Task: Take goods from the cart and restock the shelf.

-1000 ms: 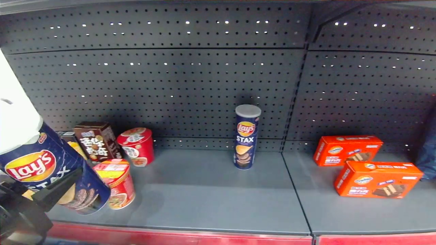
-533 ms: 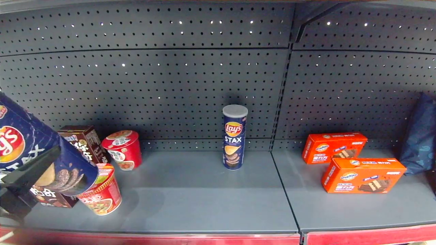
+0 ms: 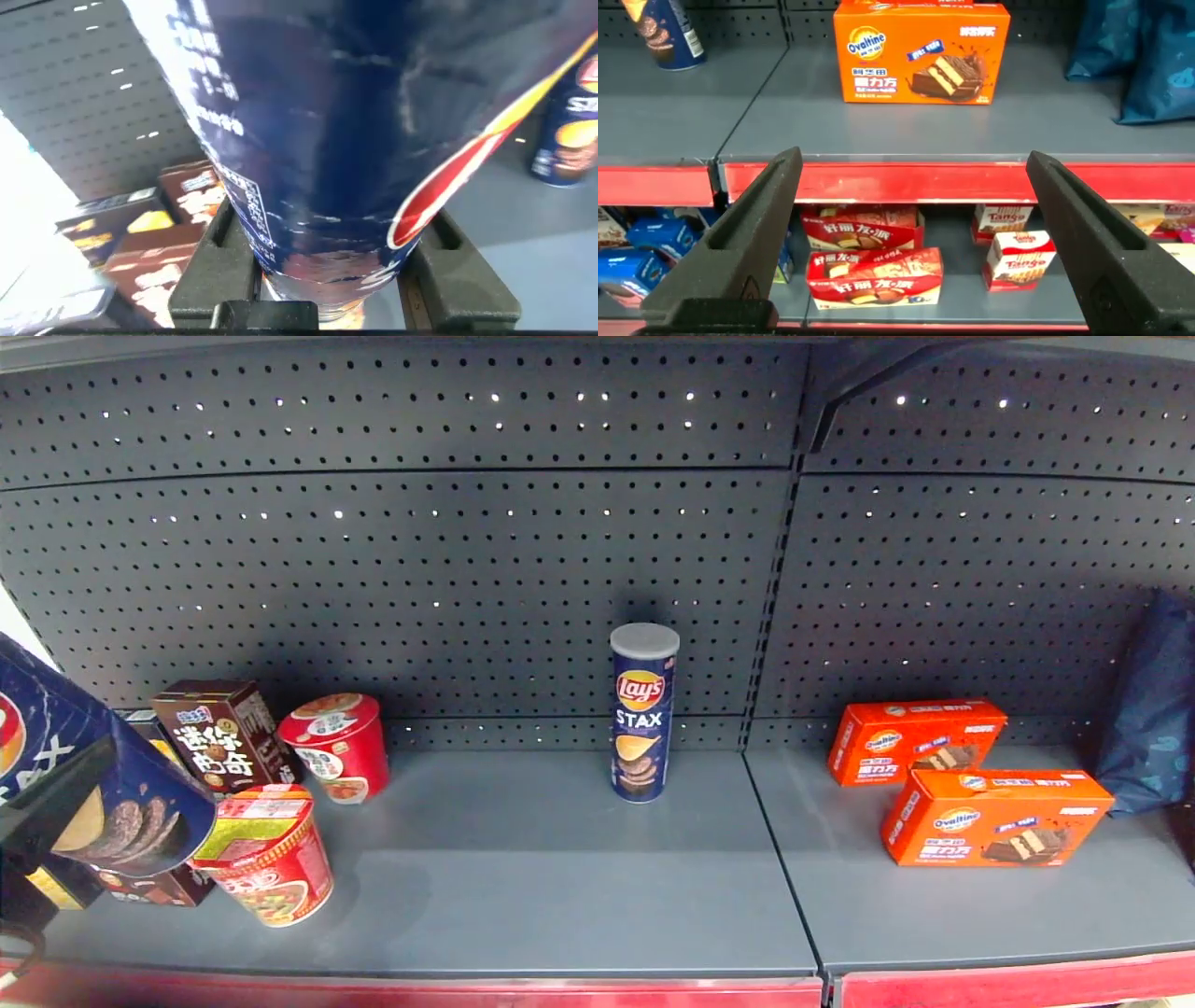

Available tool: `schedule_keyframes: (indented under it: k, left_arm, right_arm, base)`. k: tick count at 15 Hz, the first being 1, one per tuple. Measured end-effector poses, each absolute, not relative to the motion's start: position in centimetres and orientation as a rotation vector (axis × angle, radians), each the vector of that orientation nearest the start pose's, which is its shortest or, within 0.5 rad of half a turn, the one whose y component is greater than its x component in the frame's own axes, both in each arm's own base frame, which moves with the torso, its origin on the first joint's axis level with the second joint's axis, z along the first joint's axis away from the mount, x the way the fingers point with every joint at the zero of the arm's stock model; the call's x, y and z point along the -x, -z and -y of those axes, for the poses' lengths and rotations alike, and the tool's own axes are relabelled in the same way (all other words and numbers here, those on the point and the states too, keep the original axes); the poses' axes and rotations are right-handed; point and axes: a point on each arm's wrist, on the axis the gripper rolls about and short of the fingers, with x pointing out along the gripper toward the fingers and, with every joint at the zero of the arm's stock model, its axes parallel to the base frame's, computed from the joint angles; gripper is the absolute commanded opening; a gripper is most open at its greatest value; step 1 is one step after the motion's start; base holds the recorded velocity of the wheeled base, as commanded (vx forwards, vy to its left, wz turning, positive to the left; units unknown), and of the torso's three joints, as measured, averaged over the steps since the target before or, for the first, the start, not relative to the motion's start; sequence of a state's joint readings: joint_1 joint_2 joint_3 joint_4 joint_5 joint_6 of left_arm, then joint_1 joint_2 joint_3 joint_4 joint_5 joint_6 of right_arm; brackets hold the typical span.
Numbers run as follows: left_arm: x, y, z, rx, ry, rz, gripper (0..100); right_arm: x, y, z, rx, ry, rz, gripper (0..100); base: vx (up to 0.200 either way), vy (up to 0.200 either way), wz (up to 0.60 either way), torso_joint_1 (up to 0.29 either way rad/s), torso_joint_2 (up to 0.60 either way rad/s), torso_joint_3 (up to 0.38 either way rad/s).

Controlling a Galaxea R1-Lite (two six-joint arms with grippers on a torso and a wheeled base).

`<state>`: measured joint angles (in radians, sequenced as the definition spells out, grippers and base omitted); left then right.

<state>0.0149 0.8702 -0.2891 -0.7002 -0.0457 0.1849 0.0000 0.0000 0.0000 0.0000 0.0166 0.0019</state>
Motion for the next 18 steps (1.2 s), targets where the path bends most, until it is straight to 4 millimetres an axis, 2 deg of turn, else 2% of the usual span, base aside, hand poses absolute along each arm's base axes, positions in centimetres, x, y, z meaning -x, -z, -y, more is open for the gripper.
schedule_keyframes:
  k: [3,4,5,7,10,12,14,18]
  left_arm:
    - [-9.0,-20.0,-0.1,-0.186,-0.009,0.105,0]
    - [-8.7,-19.3,-0.1,-0.185,-0.022,0.091,0]
    - [-8.4,-19.0,-0.1,-0.185,-0.028,0.087,0]
    - [-7.9,-18.3,-0.1,-0.187,-0.023,0.075,0]
    - [-7.8,-18.2,0.0,-0.183,-0.012,0.082,0]
    - [-7.7,-18.3,0.0,-0.181,-0.001,0.088,0]
    - [-7.7,-18.3,0.0,-0.176,0.019,0.09,0]
    - [-7.7,-18.5,0.0,-0.174,0.023,0.097,0]
  right_arm:
    - [2.3,-7.6,0.0,0.006,-0.002,-0.004,100]
    - [2.3,-8.3,0.0,0.008,-0.007,0.007,100]
    - [2.4,-9.7,-0.1,0.011,-0.02,0.041,100]
    - [1.9,-13.8,-0.3,0.032,-0.094,0.071,100]
    - [-0.1,-19.7,-0.5,0.094,-0.262,0.031,100]
    - [-1.8,-22.3,-0.8,0.101,-0.374,-0.007,100]
    - [-3.9,-23.6,-1.3,0.124,-0.463,-0.039,100]
    - [-8.1,-24.6,-3.0,0.153,-0.577,-0.018,100]
  base:
    - [0.0,0.0,0.0,0.0,0.0,0.0]
    - [0.0,0.0,0.0,0.0,0.0,0.0]
    - [0.0,0.0,0.0,0.0,0.0,0.0]
    - [0.0,0.0,0.0,0.0,0.0,0.0]
    - [0.0,0.0,0.0,0.0,0.0,0.0]
    - [0.0,0.0,0.0,0.0,0.0,0.0]
    - [0.0,0.0,0.0,0.0,0.0,0.0]
    - [0.0,0.0,0.0,0.0,0.0,0.0]
